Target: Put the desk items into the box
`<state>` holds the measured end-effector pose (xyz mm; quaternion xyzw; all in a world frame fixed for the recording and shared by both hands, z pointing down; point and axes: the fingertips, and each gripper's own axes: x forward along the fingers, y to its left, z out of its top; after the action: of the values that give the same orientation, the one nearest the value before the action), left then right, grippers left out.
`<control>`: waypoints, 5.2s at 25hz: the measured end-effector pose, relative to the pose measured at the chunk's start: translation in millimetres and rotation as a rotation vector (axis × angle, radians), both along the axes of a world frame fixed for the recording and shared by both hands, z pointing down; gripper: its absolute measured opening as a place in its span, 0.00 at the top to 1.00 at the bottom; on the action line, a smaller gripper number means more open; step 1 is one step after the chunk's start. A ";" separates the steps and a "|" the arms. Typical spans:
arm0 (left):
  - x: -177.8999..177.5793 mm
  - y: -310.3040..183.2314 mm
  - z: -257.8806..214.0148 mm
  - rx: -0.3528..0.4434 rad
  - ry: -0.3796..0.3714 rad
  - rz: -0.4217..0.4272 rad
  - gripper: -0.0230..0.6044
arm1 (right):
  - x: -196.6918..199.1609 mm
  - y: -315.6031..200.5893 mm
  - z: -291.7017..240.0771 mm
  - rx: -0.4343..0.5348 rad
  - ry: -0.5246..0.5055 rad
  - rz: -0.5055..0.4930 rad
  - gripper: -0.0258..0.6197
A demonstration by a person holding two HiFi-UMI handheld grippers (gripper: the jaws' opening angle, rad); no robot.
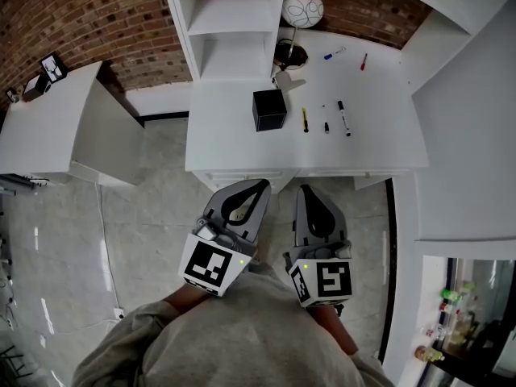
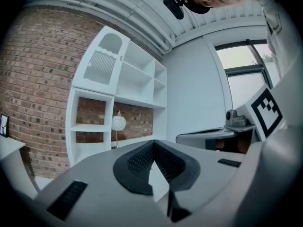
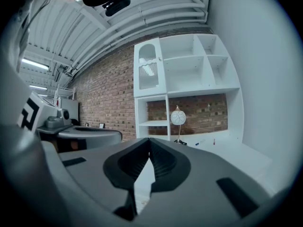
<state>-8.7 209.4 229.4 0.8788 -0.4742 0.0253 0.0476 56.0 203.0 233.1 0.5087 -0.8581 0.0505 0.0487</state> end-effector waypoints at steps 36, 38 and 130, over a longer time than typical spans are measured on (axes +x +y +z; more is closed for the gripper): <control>5.3 -184.6 35.1 -0.069 -0.017 0.188 0.95 | 5.4 -180.3 33.2 -0.113 0.071 0.172 0.93; 7.6 -188.1 38.4 -0.069 -0.014 0.189 0.95 | 5.4 -184.0 38.5 -0.121 0.077 0.167 0.93; 60.4 -271.0 206.2 -0.395 -0.098 -0.031 0.95 | 42.1 -328.5 330.1 -0.863 0.405 -0.120 0.82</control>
<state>51.8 -61.7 435.6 0.8426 -0.4753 0.1599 0.1963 98.1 -125.4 563.2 0.3912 -0.7600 0.2990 0.4242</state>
